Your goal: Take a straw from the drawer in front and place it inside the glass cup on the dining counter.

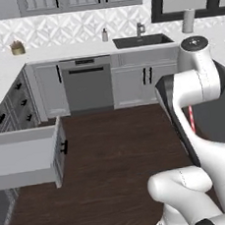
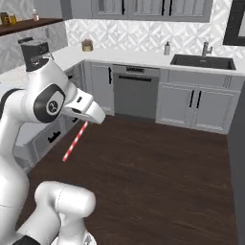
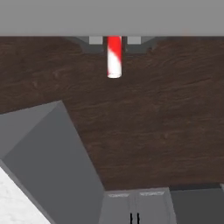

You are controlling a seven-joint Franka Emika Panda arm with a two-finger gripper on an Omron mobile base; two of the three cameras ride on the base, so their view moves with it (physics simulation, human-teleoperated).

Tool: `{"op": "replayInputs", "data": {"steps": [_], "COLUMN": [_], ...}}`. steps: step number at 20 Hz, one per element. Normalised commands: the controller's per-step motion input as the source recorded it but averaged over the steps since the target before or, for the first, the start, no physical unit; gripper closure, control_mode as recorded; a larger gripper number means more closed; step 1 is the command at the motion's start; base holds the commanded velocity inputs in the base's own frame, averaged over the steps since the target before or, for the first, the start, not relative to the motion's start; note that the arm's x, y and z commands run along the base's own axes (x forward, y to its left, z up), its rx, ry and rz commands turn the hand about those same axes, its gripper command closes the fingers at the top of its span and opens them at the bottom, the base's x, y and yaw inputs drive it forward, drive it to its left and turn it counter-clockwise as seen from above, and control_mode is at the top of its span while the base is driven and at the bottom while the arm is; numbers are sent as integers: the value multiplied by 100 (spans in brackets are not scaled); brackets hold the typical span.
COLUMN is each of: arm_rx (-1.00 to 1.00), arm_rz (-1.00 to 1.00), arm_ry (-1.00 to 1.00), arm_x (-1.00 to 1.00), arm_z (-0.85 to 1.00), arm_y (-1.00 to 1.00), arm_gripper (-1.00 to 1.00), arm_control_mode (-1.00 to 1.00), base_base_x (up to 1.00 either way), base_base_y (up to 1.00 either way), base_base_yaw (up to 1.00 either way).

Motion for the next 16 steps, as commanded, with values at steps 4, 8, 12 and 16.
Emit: {"op": "replayInputs", "data": {"steps": [4, 8, 12, 16], "arm_rx": [0, 0, 0, 0], "arm_rz": [0, 0, 0, 0], "arm_ry": [0, 0, 0, 0], "arm_x": [0, 0, 0, 0], "arm_z": [0, 0, 0, 0], "arm_y": [0, 0, 0, 0], "arm_gripper": [100, 100, 100, 100], "arm_control_mode": [100, 100, 100, 100], "base_base_x": [11, -1, 4, 22], "base_base_y": [-98, -100, -100, -100], "base_base_yaw": [-37, -32, -23, -13]}}
